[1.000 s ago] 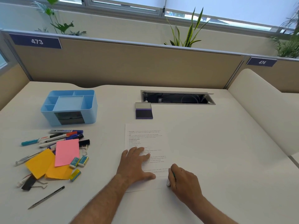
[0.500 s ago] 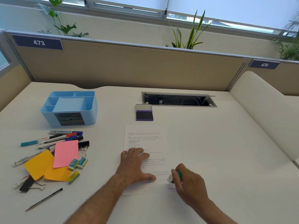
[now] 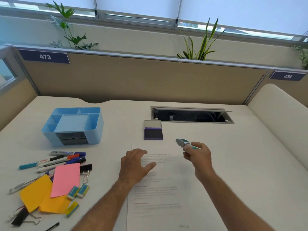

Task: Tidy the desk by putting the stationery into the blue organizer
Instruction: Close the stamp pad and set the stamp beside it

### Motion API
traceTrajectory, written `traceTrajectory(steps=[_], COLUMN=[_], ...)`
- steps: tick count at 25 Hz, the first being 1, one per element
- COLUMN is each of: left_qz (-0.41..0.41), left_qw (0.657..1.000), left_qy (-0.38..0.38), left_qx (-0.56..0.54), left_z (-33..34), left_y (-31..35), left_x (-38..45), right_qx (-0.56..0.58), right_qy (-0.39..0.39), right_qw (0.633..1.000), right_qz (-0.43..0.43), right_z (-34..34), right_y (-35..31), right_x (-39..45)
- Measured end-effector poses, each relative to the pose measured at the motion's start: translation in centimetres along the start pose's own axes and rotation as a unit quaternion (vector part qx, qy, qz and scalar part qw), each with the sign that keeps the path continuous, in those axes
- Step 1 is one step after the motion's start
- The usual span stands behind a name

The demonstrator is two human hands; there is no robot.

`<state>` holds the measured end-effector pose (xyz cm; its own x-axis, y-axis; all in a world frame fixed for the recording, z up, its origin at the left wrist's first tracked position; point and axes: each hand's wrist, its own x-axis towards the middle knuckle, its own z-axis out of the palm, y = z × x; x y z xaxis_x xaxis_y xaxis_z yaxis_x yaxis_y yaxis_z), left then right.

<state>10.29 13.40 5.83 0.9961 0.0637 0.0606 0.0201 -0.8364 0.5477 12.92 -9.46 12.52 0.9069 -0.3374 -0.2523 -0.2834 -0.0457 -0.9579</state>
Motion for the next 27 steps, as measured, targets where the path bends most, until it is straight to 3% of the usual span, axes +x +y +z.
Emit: traceTrajectory(steps=[2, 6, 14, 27], left_qz=[-0.039, -0.085, -0.088, -0.075], left_qw=[0.999, 0.996, 0.996, 0.996], left_qy=[0.014, 0.017, -0.006, -0.005], left_qx=[-0.019, -0.026, 0.013, 0.046], left_z=[-0.3, -0.2, 0.9, 2.1], left_y=[-0.4, -1.2, -1.8, -2.5], left_x=[2.1, 6.3, 11.0, 12.6], right_qx=[0.061, 0.073, 0.011, -0.090], right_qy=[-0.010, -0.002, -0.013, -0.060], right_qw=[0.997, 0.995, 0.988, 0.993], right_qz=[0.052, 0.072, 0.152, 0.052], right_z=[1.3, 4.9, 9.8, 14.1], right_y=[-0.2, -0.6, -1.1, -0.7], right_x=[2.2, 5.3, 11.3, 13.8])
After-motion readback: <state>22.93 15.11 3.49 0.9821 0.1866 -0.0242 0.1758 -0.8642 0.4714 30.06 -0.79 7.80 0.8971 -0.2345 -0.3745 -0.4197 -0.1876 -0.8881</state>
